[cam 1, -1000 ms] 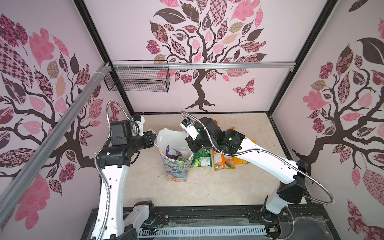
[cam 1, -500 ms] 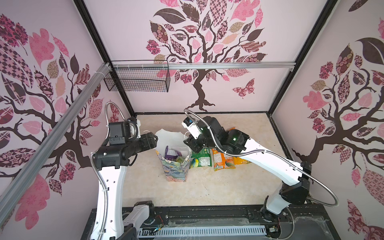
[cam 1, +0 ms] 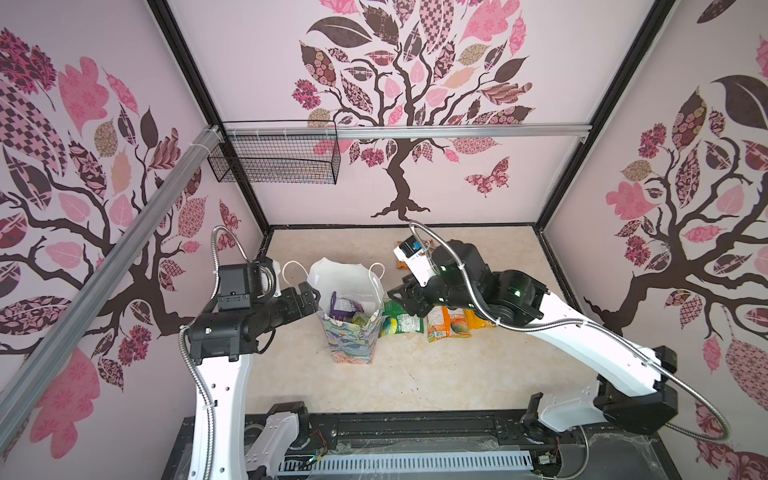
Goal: Place the snacks into the paper bag
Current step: 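Move the right gripper toward the orange Fox's Fruits packet nearer the robot, then lower the right gripper beside the orange Fox's Fruits packet's near end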
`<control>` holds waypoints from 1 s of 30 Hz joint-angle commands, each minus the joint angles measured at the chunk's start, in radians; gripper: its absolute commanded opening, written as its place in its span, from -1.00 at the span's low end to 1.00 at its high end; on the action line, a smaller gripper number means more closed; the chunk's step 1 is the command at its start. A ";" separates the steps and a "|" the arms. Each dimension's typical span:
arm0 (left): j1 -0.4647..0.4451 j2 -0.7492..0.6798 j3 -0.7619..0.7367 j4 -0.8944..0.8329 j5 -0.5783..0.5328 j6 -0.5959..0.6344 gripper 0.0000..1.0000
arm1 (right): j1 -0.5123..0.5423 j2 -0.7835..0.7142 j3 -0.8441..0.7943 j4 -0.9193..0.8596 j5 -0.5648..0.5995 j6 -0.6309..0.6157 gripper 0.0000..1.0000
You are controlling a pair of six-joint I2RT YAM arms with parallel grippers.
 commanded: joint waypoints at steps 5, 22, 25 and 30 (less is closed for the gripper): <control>0.004 -0.038 -0.165 0.234 0.085 -0.070 0.78 | -0.010 -0.150 -0.281 -0.093 0.289 0.209 0.30; 0.005 -0.190 -0.446 0.583 0.103 -0.044 0.52 | -0.500 -0.464 -0.951 0.251 -0.084 0.514 0.30; 0.005 -0.202 -0.457 0.581 0.099 -0.045 0.59 | -0.500 -0.417 -1.005 0.321 -0.153 0.508 0.29; 0.004 -0.186 -0.457 0.572 0.111 -0.043 0.60 | -0.500 -0.361 -1.073 0.442 -0.206 0.583 0.29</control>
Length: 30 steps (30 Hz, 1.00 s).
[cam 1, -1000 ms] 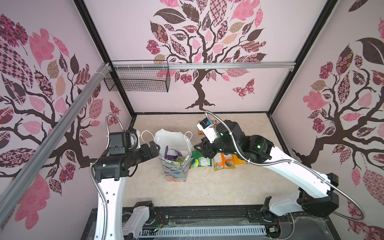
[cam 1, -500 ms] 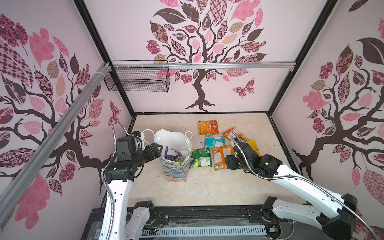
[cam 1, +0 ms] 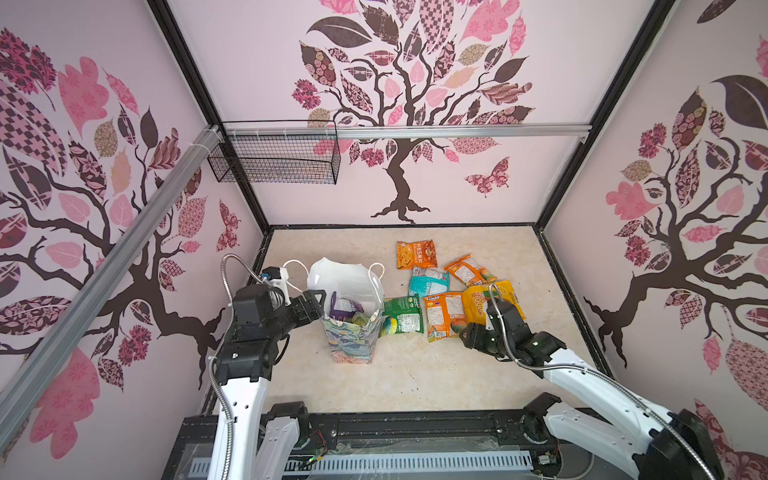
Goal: Place the snacks into the paper bag
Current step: 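Lower the right gripper beside the orange Fox's Fruits packet's near end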
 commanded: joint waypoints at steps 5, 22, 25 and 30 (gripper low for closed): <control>0.004 0.006 -0.030 0.034 0.034 0.010 0.61 | -0.002 0.026 -0.082 0.179 -0.026 0.137 0.32; -0.004 0.005 -0.038 0.038 0.055 0.010 0.78 | -0.003 0.167 -0.205 0.530 0.015 0.163 0.35; -0.019 0.000 -0.039 0.038 0.049 0.013 0.81 | -0.003 0.196 -0.206 0.560 0.037 0.175 0.33; -0.021 -0.013 -0.039 0.036 0.041 0.013 0.84 | -0.003 0.205 -0.226 0.599 0.075 0.200 0.19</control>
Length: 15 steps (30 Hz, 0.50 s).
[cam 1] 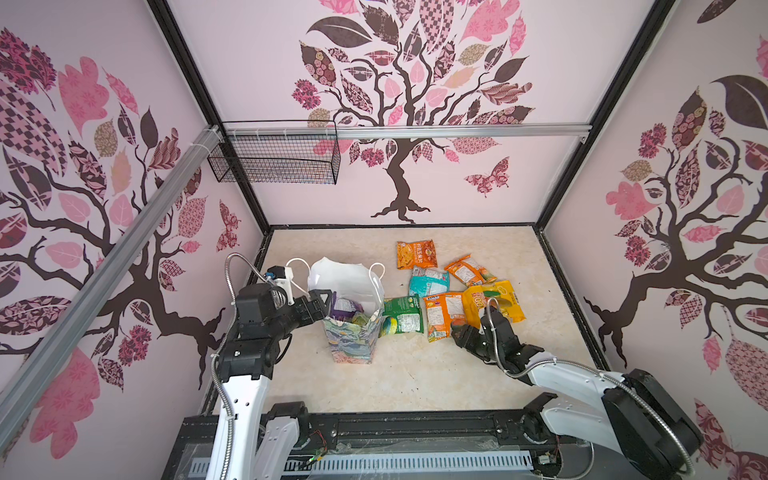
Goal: Place the snacks into the paper bag
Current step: 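Lower the right gripper beside the orange Fox's Fruits packet's near end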
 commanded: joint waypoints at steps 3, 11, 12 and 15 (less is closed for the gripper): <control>-0.002 -0.022 -0.027 0.018 -0.011 0.013 0.85 | -0.003 0.009 -0.019 0.040 0.064 0.025 0.14; -0.002 -0.012 -0.024 0.009 -0.022 0.017 0.86 | -0.002 -0.010 -0.061 0.082 0.107 0.029 -0.09; -0.003 -0.010 -0.026 0.008 -0.022 0.017 0.86 | -0.003 -0.015 -0.069 0.096 0.112 0.030 -0.15; -0.003 -0.004 -0.023 0.007 -0.022 0.019 0.86 | -0.003 -0.017 -0.086 0.140 0.119 0.020 -0.29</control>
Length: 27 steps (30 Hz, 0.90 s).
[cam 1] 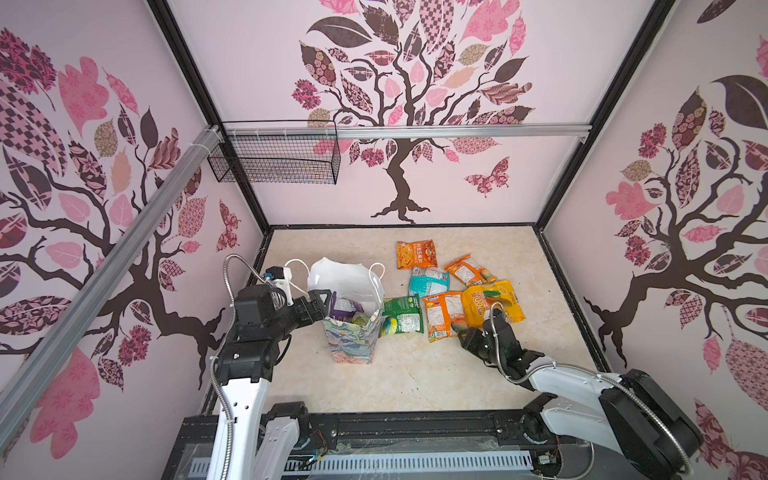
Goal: Place the snacks into the paper bag
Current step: 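Lower the right gripper beside the orange Fox's Fruits packet's near end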
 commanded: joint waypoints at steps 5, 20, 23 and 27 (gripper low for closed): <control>-0.003 0.003 -0.022 0.001 -0.008 0.021 0.86 | -0.003 -0.026 -0.038 0.102 0.038 -0.020 -0.61; -0.002 0.016 -0.020 -0.009 0.000 0.029 0.86 | -0.003 -0.359 -0.009 -0.235 0.078 -0.201 -0.43; -0.003 0.030 -0.019 -0.011 0.003 0.031 0.86 | -0.003 -0.347 0.074 -0.376 0.116 -0.284 0.02; -0.003 0.028 -0.017 -0.017 -0.001 0.036 0.87 | -0.003 -0.275 0.139 -0.401 0.089 -0.375 0.27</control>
